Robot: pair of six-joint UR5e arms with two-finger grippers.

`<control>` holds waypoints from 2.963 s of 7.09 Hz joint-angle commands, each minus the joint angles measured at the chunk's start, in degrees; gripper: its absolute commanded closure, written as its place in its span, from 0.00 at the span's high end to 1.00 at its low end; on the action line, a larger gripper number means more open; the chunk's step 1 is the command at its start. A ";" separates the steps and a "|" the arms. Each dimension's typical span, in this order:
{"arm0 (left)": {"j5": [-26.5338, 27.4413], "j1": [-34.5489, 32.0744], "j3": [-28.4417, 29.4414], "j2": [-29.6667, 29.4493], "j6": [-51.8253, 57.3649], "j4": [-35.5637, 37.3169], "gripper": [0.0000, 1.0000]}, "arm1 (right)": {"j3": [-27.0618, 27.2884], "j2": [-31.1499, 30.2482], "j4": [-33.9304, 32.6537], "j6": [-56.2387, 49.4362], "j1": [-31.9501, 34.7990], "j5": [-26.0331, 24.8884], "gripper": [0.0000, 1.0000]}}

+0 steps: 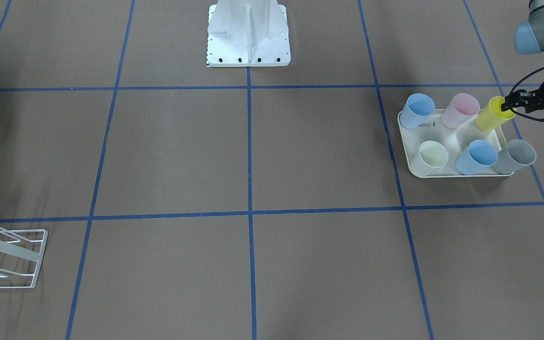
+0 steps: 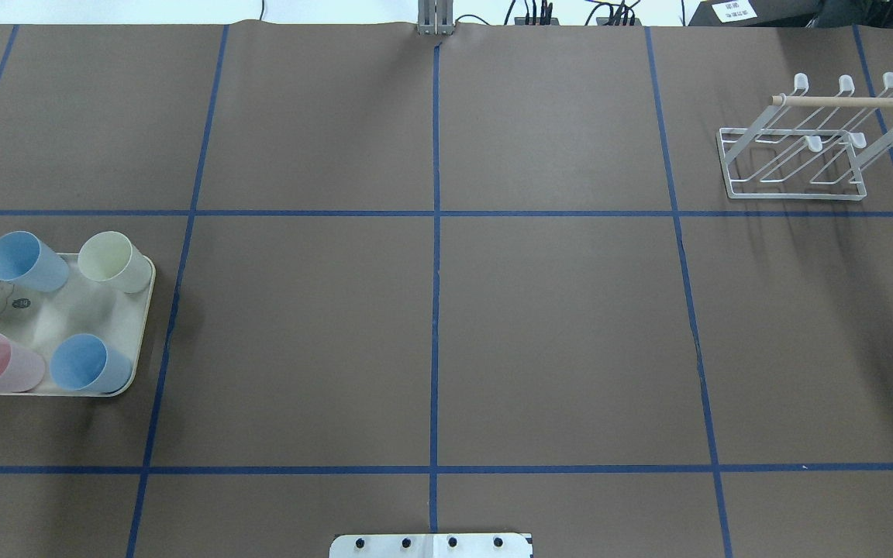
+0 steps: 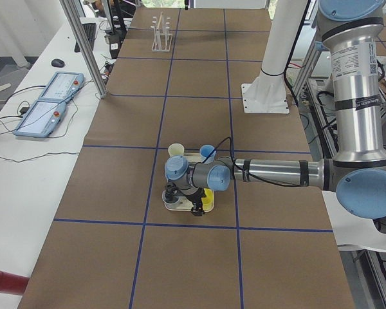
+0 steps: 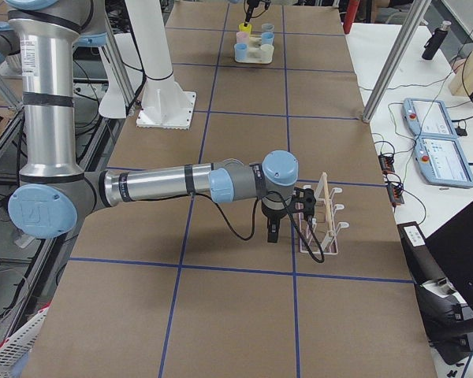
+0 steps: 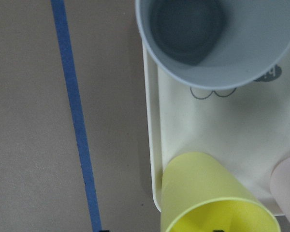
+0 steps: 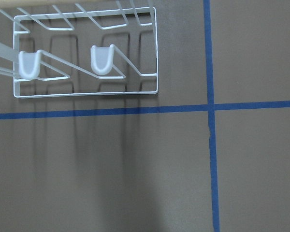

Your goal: Transfer IKEA cup to right arm and place on rack

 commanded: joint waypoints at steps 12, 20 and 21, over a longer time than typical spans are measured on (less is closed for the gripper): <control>0.18 -11.39 -17.40 -1.99 -3.86 10.78 0.00 | 0.21 2.46 19.62 0.26 -7.81 -0.02 1.00; -5.62 -5.44 -17.23 -21.16 -35.24 10.44 0.00 | -2.95 9.91 32.59 13.59 -17.05 -0.46 1.00; -5.54 -3.33 -17.05 -23.70 -40.75 9.31 0.00 | -2.96 12.37 32.59 20.50 -18.70 -0.55 1.00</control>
